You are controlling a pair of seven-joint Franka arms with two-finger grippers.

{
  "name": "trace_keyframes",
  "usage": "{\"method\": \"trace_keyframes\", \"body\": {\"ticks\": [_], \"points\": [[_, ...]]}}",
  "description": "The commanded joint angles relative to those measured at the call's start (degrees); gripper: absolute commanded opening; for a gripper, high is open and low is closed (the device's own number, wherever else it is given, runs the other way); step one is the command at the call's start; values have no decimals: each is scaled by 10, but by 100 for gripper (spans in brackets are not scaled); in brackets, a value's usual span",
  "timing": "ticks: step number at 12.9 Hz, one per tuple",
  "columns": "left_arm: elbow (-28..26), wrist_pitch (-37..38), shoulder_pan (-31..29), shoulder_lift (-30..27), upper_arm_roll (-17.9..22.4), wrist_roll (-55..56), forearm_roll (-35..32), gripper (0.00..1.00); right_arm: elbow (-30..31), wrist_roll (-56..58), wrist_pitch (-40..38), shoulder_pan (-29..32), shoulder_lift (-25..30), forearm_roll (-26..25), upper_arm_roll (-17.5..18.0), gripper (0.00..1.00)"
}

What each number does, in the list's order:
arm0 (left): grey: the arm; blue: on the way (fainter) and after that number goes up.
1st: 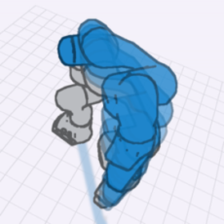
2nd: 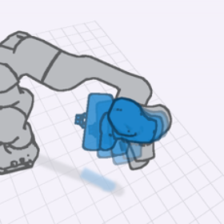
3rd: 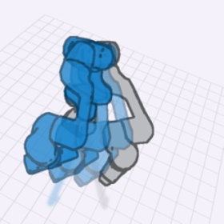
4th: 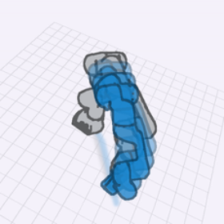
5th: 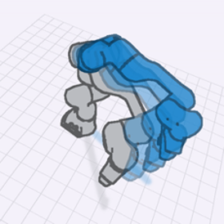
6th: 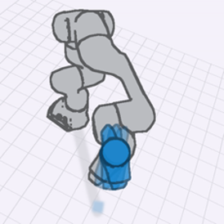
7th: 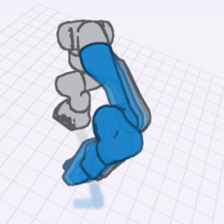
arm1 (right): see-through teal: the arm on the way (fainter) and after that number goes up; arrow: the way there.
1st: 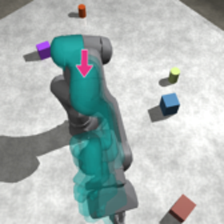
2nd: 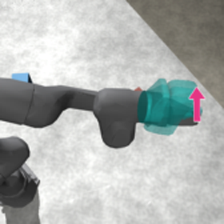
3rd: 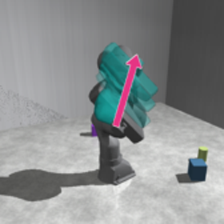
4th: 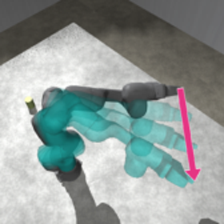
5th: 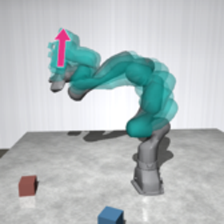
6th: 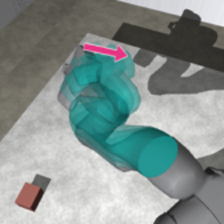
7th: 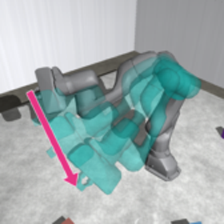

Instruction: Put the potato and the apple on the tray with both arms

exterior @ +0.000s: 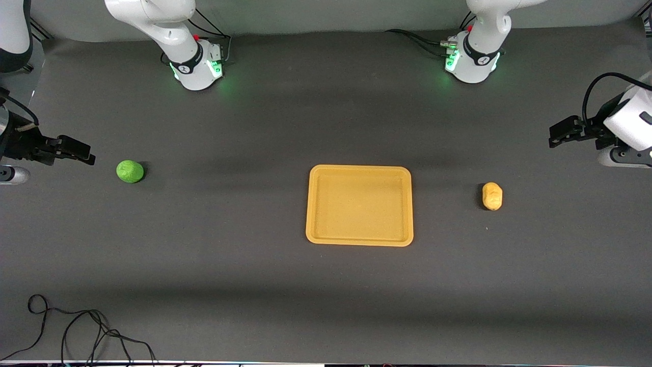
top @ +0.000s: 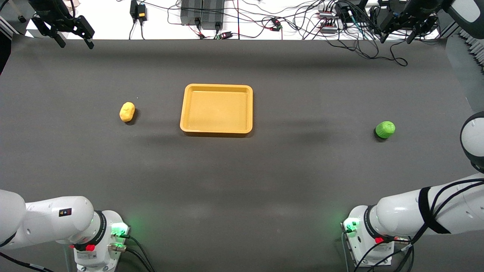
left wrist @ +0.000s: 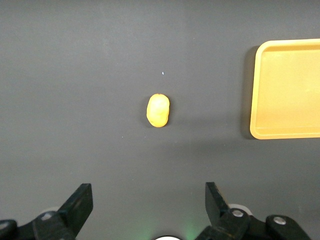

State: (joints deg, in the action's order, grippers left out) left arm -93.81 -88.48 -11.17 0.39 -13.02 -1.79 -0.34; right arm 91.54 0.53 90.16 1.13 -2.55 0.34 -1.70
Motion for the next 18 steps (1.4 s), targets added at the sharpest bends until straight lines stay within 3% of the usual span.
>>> {"method": "trace_keyframes", "body": {"ticks": [1, 18], "points": [[13, 10, -2, 8, -2, -8, -7, 100, 2, -12, -8, 2, 6, -1, 2, 100], [-9, -21, -14, 18, -2, -9, -8, 100, -14, -4, -7, 4, -5, -3, 1, 100]]}}
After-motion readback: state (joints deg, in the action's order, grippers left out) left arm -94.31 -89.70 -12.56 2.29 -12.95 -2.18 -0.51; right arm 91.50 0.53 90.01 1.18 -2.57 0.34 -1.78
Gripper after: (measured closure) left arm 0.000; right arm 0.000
